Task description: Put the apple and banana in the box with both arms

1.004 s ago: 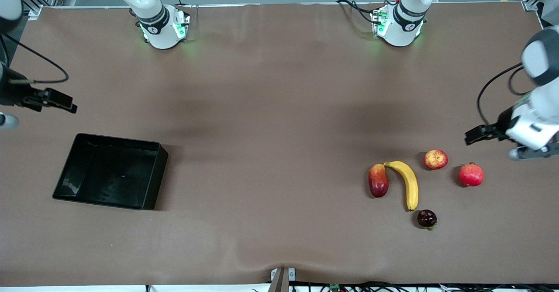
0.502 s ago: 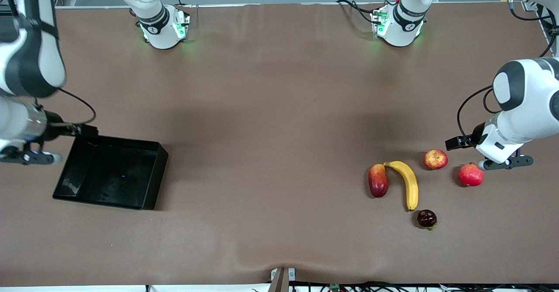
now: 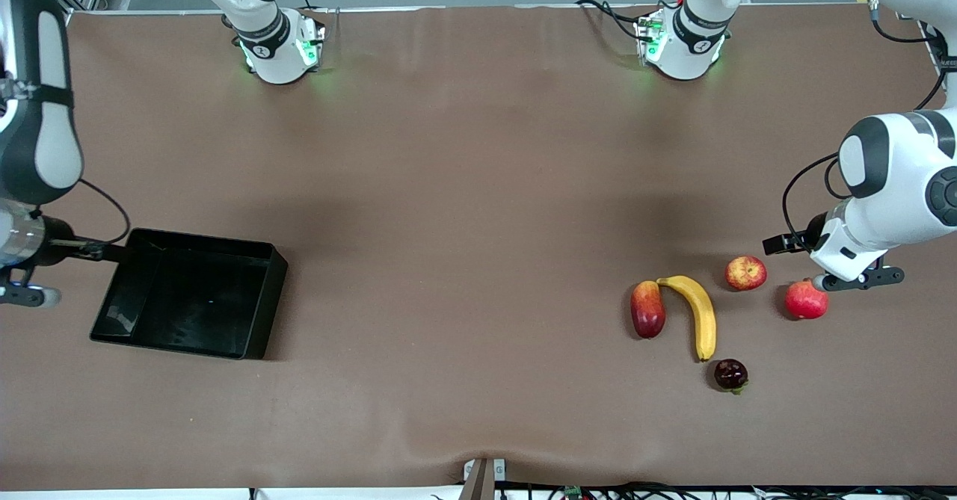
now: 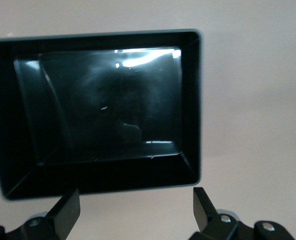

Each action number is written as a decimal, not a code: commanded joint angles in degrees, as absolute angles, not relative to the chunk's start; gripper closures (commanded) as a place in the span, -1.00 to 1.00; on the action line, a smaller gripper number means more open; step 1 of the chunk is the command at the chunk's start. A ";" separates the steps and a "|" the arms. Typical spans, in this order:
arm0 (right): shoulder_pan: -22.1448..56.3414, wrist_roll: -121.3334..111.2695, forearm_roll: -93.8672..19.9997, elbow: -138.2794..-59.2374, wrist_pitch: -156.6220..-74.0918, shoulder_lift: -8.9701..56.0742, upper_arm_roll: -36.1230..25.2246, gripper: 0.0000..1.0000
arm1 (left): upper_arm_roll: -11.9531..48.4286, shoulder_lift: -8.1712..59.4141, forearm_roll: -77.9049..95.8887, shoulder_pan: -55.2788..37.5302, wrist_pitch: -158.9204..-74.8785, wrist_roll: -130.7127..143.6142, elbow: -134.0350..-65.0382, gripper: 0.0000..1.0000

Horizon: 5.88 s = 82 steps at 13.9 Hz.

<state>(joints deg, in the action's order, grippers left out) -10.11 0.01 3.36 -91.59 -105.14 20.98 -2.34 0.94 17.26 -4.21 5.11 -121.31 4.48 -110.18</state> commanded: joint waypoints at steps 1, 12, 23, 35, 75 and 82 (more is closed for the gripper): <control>-13.78 -1.75 3.78 -90.61 -105.47 23.28 -1.49 -1.00 | 1.05 18.36 -5.10 5.80 -125.24 3.69 -111.88 -1.00; -18.01 -14.06 2.99 -92.90 -116.26 33.04 -1.23 -1.00 | 1.49 23.55 -2.11 5.28 -131.30 4.39 -111.45 -1.00; -19.78 -16.17 -4.48 -93.69 -125.77 38.76 -1.23 -0.22 | 1.67 27.25 0.79 5.01 -136.49 4.92 -111.27 -1.00; -19.42 -15.91 -4.83 -91.95 -119.38 37.10 -0.71 1.00 | 1.58 29.44 0.79 5.01 -138.69 4.83 -111.71 -0.90; 37.35 38.50 -12.66 -92.29 -127.18 34.02 -0.26 -1.00 | 25.31 29.16 1.15 -6.67 -117.94 59.92 -93.78 1.00; 28.14 31.48 -12.48 -92.46 -122.80 26.38 -1.93 -1.00 | 25.31 38.40 -13.33 -13.36 -123.31 75.57 -94.48 1.00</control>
